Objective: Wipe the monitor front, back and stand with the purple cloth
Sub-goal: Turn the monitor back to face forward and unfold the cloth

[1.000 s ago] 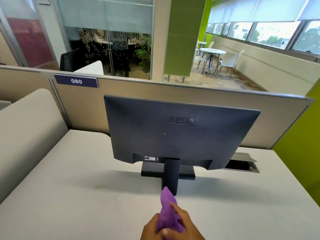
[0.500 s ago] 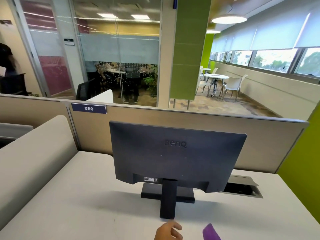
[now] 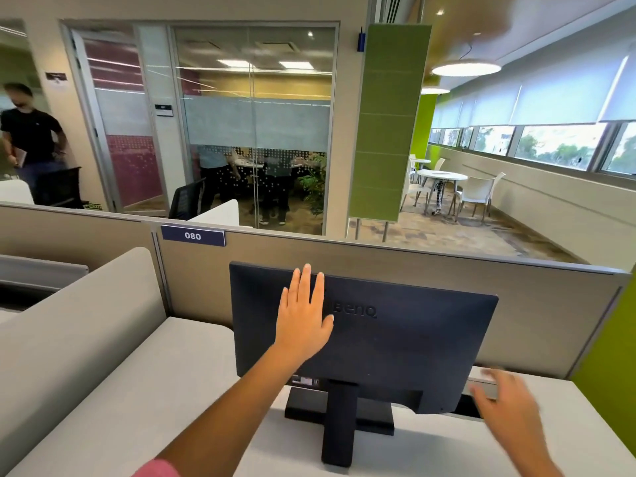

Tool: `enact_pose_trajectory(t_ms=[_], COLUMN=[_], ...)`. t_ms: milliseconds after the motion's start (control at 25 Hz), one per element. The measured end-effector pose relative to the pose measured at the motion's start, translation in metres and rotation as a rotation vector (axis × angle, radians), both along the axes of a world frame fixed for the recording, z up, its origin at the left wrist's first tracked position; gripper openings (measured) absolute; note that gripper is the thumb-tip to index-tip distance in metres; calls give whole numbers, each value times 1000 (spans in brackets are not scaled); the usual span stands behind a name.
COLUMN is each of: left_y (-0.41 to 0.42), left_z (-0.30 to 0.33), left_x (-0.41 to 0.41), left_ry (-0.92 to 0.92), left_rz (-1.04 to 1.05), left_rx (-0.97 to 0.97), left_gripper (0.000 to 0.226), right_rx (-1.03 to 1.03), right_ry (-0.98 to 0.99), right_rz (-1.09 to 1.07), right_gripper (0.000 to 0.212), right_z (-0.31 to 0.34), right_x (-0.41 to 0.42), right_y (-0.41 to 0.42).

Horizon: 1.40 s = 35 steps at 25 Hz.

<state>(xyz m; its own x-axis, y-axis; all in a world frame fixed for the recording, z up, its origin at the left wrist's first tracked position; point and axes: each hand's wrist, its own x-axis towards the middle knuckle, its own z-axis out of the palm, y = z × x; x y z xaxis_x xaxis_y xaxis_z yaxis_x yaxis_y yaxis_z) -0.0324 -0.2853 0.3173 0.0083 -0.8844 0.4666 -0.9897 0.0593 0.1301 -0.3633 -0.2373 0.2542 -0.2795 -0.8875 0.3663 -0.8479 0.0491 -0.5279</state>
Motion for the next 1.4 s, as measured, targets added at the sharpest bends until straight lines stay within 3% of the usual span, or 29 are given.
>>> enact_pose_trajectory(t_ms=[120,280,480,1040,1400], left_y=[-17,-24,-25,-29,52], left_z=[16,16,18,42,19], left_x=[13,23,27,-12,-93], left_ry=[-60,-34,-64,-76,168], left_rz=[4,21,-5,-204,-527], left_rx=[83,181,217,365,336], left_gripper=[76,76,78,70,64], right_rx=[-212,52,35,1,180], right_ry=[104,249,147,269,385], right_rz=[26,107,167,90,156], right_gripper=[35,37,24,27,34], right_z=[85,102,106,121,139], right_x=[2,-11,-14,-15,-7], right_y=[-59,-108,-111,11,61])
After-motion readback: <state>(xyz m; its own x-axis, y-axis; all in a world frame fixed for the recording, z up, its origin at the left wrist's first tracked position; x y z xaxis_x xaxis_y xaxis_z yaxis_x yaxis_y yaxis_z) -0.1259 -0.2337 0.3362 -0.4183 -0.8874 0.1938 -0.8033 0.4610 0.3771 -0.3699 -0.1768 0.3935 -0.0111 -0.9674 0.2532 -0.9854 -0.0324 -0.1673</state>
